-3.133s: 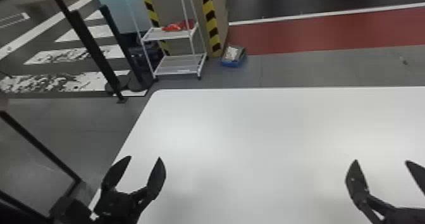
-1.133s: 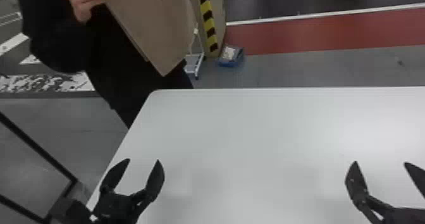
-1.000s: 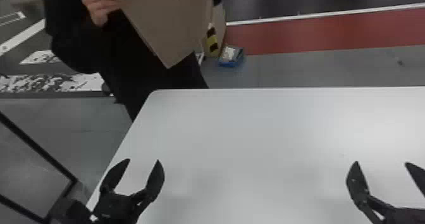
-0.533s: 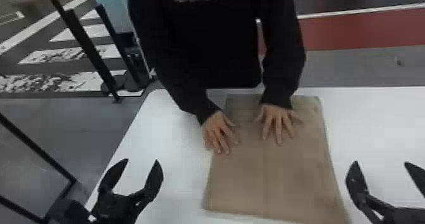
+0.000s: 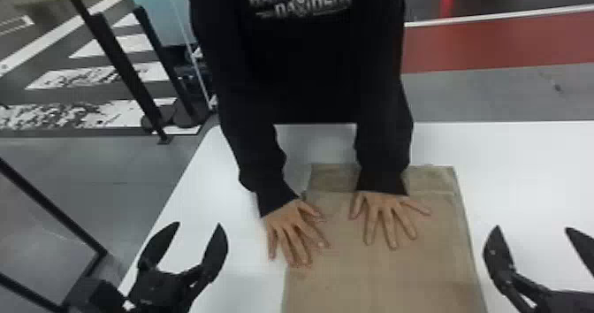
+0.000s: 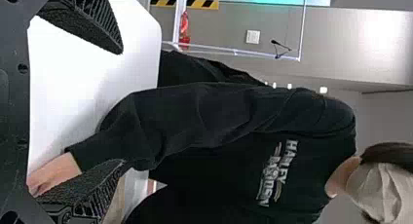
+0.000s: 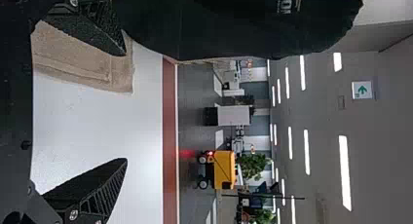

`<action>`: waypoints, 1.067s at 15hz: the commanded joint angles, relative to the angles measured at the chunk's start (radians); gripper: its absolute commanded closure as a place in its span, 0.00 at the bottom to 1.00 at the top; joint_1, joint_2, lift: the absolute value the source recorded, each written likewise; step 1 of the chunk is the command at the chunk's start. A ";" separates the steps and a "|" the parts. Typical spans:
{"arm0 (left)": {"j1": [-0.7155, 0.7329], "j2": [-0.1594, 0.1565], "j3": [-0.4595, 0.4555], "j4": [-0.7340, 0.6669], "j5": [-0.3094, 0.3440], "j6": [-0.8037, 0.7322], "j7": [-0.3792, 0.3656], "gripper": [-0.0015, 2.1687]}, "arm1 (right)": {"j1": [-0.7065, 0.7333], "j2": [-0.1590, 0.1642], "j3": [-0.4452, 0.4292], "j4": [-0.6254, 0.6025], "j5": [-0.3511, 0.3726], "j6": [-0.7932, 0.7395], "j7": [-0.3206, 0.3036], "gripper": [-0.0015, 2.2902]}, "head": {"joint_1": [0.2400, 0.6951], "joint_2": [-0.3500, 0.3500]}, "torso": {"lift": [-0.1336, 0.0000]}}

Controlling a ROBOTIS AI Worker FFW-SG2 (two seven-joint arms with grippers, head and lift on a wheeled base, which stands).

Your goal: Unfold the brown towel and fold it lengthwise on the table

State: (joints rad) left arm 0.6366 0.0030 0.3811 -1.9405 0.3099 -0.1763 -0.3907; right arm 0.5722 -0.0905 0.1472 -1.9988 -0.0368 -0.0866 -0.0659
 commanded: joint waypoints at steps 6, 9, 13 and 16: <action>0.001 -0.006 -0.001 0.005 0.000 0.001 -0.008 0.04 | 0.002 0.000 -0.003 0.000 0.000 0.000 0.000 0.05 | 1.00 0.90 | 0.12; -0.005 -0.006 -0.007 0.000 0.000 0.001 -0.019 0.04 | 0.002 0.000 -0.005 0.000 0.000 0.000 0.000 0.05 | 1.00 0.89 | 0.12; -0.008 -0.006 -0.014 0.005 0.000 0.007 -0.020 0.04 | -0.041 0.005 -0.018 0.023 0.002 0.052 0.002 0.05 | 1.00 0.87 | 0.12; -0.012 -0.006 -0.014 0.009 -0.002 0.016 -0.020 0.04 | -0.143 0.005 -0.003 0.078 0.008 0.138 0.011 0.05 | 1.00 0.85 | 0.12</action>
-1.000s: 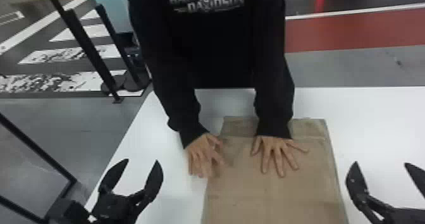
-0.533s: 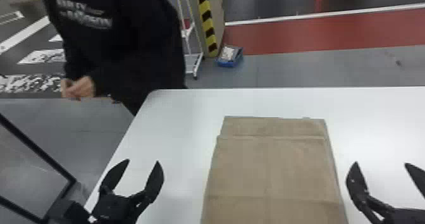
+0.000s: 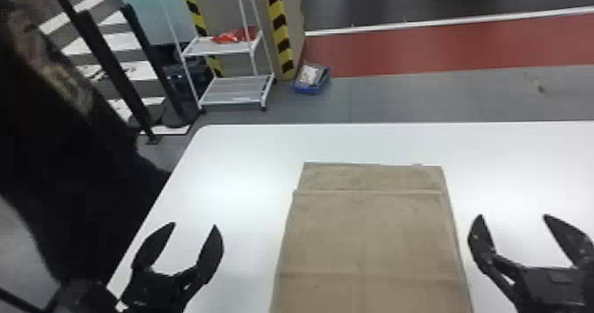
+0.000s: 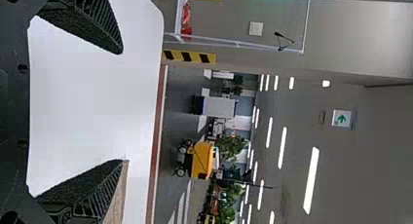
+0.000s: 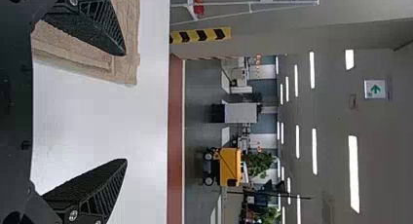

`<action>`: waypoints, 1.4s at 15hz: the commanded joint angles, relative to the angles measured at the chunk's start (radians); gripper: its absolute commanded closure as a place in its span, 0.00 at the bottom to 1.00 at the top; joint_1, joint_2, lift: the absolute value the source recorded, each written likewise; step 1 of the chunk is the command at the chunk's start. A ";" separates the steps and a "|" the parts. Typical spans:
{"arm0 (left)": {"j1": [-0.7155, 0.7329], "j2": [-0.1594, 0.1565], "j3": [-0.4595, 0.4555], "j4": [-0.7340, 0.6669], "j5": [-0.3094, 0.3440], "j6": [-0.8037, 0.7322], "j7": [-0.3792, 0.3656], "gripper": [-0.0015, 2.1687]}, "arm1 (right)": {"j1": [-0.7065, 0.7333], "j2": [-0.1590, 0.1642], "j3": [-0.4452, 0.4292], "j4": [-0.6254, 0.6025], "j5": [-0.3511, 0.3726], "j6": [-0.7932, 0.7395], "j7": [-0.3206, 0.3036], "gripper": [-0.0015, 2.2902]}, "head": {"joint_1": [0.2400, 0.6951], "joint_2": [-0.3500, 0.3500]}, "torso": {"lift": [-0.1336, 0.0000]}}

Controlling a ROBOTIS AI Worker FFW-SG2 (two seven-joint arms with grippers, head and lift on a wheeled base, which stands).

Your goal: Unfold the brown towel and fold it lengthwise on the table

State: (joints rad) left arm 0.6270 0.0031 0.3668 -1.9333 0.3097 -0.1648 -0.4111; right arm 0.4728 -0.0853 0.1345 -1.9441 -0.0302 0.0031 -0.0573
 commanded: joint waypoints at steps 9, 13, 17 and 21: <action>-0.050 -0.006 -0.031 0.017 -0.015 0.063 0.006 0.04 | -0.339 0.018 0.076 0.248 -0.112 0.321 0.159 0.04 | 1.00 0.93 | 0.12; -0.066 -0.006 -0.042 0.027 -0.026 0.075 0.009 0.04 | -0.422 0.021 0.071 0.338 -0.134 0.355 0.175 0.05 | 1.00 0.91 | 0.12; -0.087 -0.006 -0.063 0.043 -0.029 0.087 0.009 0.04 | -0.441 0.021 0.076 0.353 -0.117 0.395 0.197 0.11 | 1.00 0.89 | 0.12; -0.090 -0.006 -0.065 0.045 -0.029 0.091 0.011 0.04 | -0.444 0.027 0.082 0.355 -0.108 0.413 0.197 0.17 | 1.00 0.88 | 0.12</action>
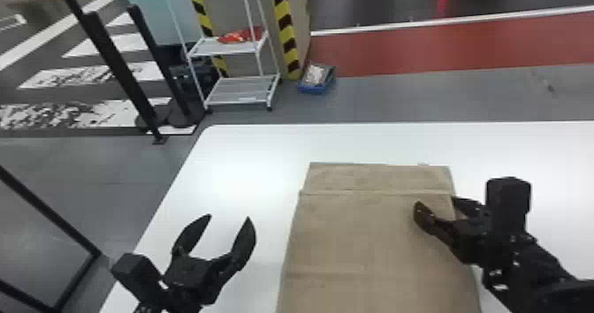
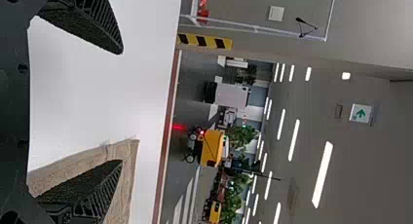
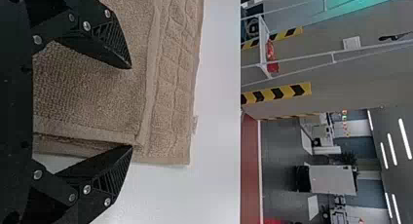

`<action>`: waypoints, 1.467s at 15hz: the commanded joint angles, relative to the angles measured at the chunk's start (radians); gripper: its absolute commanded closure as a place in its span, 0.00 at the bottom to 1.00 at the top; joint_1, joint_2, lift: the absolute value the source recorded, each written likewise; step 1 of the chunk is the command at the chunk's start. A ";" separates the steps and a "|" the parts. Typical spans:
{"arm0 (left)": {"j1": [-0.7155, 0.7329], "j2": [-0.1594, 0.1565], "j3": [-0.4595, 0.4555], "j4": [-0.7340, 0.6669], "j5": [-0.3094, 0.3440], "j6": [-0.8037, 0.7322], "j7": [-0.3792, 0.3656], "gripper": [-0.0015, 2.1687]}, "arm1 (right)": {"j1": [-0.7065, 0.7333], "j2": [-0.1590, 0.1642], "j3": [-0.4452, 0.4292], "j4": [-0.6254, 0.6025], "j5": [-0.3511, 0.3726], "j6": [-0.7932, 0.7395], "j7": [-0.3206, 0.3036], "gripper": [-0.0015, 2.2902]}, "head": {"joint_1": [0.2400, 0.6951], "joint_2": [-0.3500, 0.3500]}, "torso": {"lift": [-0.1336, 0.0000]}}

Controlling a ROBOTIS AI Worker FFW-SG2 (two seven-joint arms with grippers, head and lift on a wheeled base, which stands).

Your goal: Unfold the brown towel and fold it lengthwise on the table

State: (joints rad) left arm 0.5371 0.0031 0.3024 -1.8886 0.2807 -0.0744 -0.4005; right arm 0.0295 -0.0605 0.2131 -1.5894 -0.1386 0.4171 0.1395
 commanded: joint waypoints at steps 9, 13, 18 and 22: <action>0.000 -0.006 0.000 0.002 0.003 0.015 -0.001 0.04 | 0.001 0.005 0.006 -0.001 -0.006 -0.019 0.000 0.21 | 1.00 0.89 | 0.12; 0.000 -0.006 0.000 0.003 0.003 0.015 -0.001 0.04 | 0.009 0.005 0.012 -0.018 -0.006 -0.031 0.000 0.50 | 1.00 0.89 | 0.12; 0.000 -0.006 0.007 -0.003 0.009 0.015 -0.003 0.04 | 0.105 0.001 0.015 -0.199 -0.004 -0.050 0.005 0.58 | 1.00 0.91 | 0.12; -0.016 -0.006 0.081 -0.011 0.043 0.028 -0.001 0.04 | 0.190 -0.013 0.117 -0.400 -0.002 -0.102 0.063 0.58 | 1.00 0.96 | 0.12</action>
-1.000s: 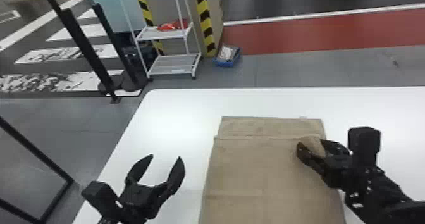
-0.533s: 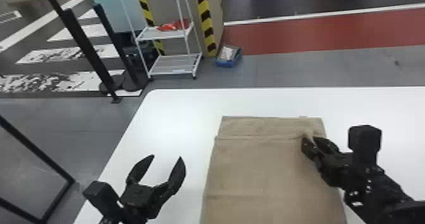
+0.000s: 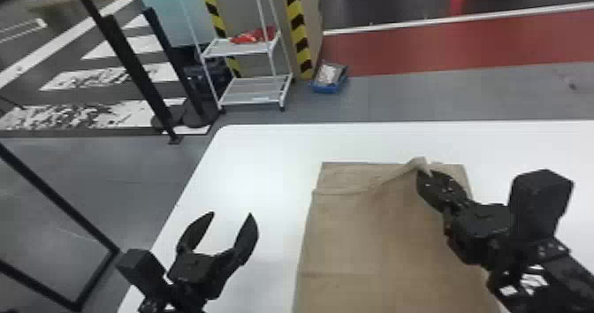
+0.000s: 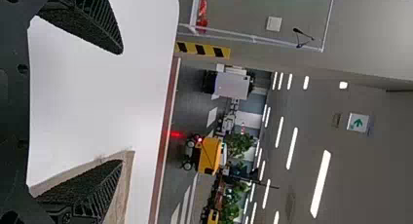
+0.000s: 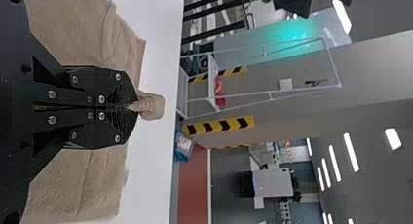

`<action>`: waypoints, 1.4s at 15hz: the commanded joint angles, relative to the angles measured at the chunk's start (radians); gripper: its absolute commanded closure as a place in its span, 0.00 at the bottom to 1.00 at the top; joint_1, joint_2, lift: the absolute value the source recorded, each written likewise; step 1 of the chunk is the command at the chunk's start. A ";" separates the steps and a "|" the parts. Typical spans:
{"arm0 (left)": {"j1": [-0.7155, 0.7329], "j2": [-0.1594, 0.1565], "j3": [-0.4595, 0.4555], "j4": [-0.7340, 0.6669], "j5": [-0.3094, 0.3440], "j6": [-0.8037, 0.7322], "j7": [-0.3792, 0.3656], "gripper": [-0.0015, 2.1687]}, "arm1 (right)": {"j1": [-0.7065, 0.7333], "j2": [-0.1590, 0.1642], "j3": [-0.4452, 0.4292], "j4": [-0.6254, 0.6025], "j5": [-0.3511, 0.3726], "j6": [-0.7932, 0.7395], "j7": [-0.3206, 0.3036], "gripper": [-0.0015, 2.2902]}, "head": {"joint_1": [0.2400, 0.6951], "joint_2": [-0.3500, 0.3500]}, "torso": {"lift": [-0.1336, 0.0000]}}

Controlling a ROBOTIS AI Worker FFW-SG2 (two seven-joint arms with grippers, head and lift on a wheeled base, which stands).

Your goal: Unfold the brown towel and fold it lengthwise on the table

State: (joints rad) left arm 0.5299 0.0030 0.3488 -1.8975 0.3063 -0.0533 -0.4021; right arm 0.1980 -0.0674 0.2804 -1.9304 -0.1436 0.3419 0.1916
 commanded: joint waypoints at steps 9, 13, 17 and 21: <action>-0.062 -0.006 0.240 0.005 0.112 0.083 -0.009 0.04 | -0.153 -0.028 0.519 0.088 0.219 0.167 0.020 0.35 | 1.00 1.00 | 0.12; -0.064 -0.006 0.231 0.009 0.109 0.083 -0.009 0.04 | -0.109 -0.048 0.507 0.042 0.223 0.185 0.037 0.00 | 1.00 1.00 | 0.12; -0.070 -0.006 0.211 0.015 0.103 0.083 -0.026 0.04 | 0.000 -0.087 0.384 -0.085 0.190 0.115 0.078 0.02 | 1.00 1.00 | 0.12; -0.070 -0.006 0.208 0.029 0.100 0.089 -0.072 0.04 | 0.146 -0.100 0.186 -0.180 0.151 -0.027 0.091 0.02 | 1.00 1.00 | 0.12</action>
State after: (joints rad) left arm 0.4601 0.0031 0.5572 -1.8744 0.4072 0.0314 -0.4611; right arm 0.2856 -0.1641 0.5457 -2.0811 0.0130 0.3737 0.2831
